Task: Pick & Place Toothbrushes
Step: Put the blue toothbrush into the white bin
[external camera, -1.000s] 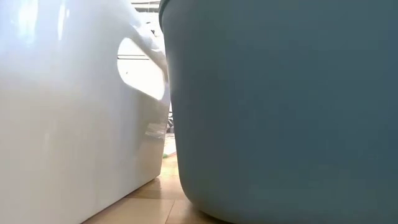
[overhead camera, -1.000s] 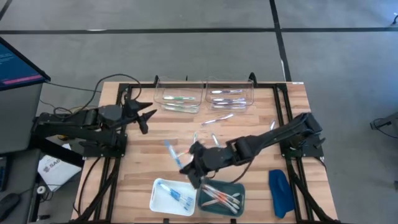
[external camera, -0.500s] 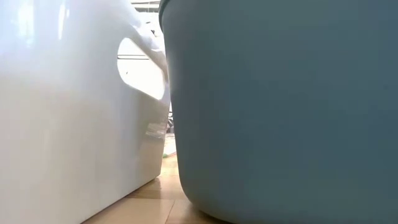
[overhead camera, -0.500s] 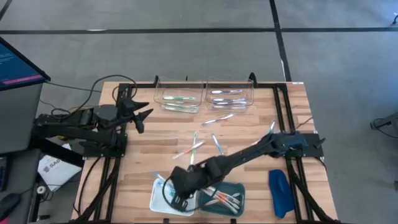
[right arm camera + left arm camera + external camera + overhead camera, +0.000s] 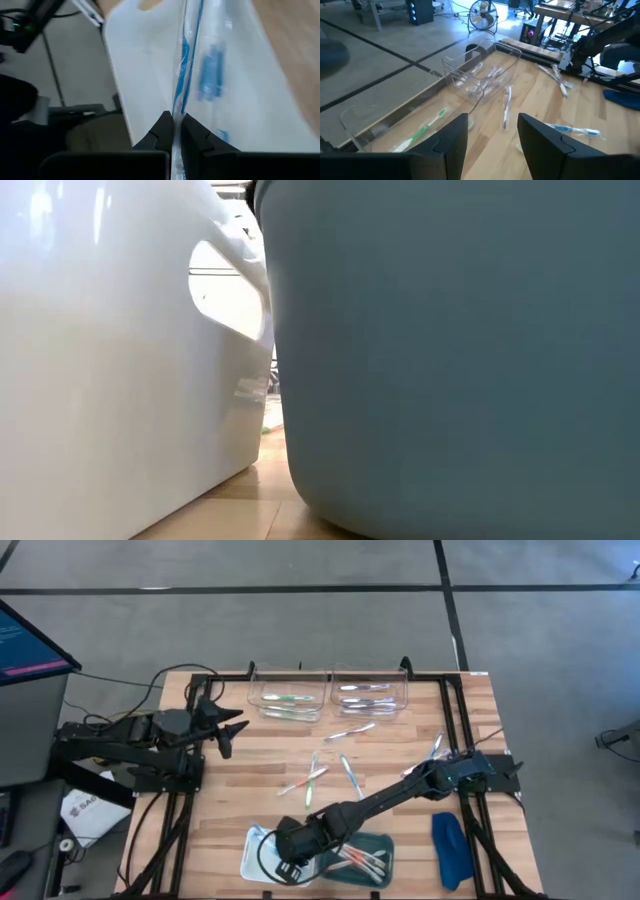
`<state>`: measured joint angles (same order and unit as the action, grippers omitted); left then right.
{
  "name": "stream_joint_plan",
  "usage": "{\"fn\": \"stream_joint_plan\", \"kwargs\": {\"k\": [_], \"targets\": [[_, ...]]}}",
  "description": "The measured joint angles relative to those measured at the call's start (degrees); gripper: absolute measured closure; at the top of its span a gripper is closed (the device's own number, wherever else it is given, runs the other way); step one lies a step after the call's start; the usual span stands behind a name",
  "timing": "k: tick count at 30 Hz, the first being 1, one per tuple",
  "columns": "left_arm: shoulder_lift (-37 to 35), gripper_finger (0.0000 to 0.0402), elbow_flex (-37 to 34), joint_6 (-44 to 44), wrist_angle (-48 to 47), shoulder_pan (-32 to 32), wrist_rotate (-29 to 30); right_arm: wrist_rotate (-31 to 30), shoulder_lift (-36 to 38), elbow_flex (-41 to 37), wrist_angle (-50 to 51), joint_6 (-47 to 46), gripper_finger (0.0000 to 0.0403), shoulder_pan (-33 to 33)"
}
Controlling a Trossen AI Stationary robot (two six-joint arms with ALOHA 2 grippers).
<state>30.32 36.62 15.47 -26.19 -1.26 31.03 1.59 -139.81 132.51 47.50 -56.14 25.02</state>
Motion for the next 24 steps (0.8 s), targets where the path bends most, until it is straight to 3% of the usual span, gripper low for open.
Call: {"fn": "stream_joint_plan", "kwargs": {"k": [24], "targets": [[0.6, 0.0234, 0.0, -0.07, 0.67, 0.03, 0.16, 3.04, -4.04, -0.13, 2.85, 7.23, 0.0396, -0.55]]}}
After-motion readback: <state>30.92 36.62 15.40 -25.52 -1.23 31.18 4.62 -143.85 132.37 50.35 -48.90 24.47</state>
